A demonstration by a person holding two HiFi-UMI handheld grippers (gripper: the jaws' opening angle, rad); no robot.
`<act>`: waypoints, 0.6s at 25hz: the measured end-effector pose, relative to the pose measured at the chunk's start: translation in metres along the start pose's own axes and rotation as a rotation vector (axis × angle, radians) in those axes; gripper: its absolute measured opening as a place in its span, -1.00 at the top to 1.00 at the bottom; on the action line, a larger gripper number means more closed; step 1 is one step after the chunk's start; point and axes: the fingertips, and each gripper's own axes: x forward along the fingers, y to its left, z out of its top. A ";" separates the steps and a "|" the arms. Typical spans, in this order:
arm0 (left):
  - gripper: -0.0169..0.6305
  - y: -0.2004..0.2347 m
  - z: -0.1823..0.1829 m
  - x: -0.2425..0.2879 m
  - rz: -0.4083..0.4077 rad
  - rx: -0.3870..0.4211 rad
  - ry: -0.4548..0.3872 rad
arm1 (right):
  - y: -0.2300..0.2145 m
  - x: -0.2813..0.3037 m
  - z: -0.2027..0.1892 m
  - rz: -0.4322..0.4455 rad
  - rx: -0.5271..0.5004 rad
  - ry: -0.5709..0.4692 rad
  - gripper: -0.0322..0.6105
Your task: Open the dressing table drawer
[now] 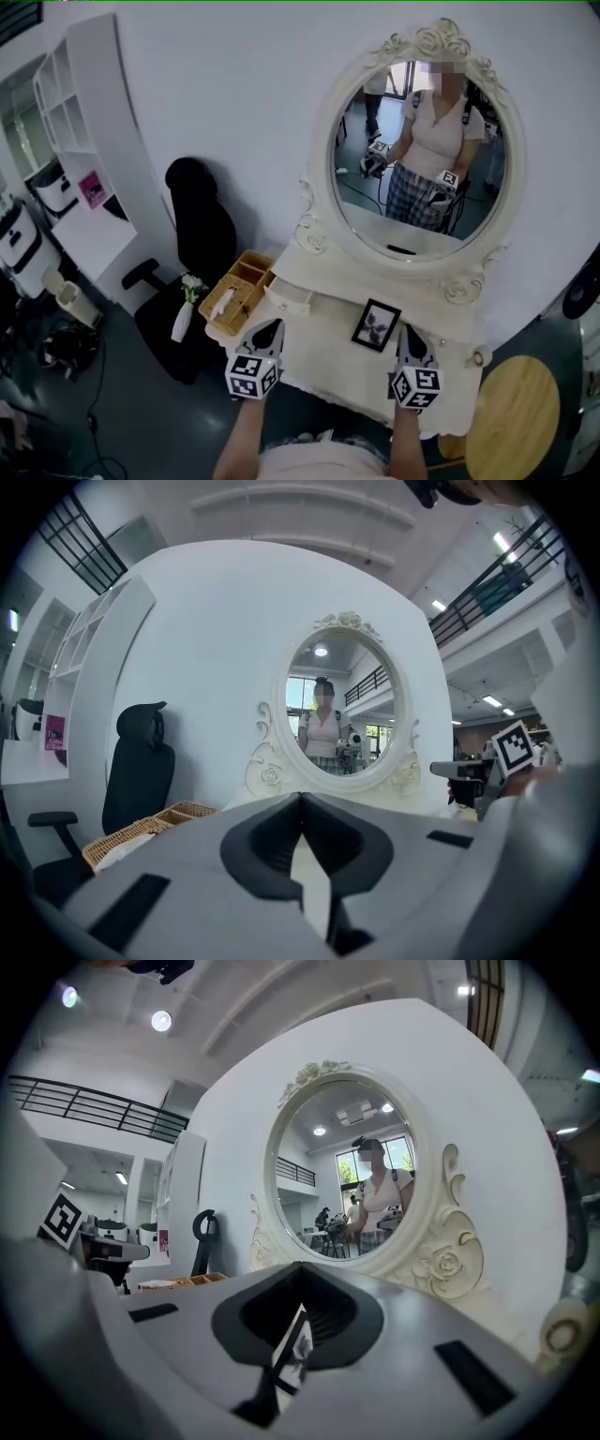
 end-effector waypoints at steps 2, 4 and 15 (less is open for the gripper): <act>0.87 -0.001 0.001 0.001 -0.006 -0.001 -0.002 | -0.004 -0.003 0.000 -0.023 -0.006 -0.004 0.86; 0.87 -0.002 0.002 0.003 -0.013 -0.001 -0.007 | -0.007 -0.005 -0.001 -0.037 -0.012 -0.005 0.86; 0.87 0.001 -0.005 0.008 -0.004 -0.010 0.016 | -0.006 -0.007 -0.006 -0.010 -0.021 0.019 0.86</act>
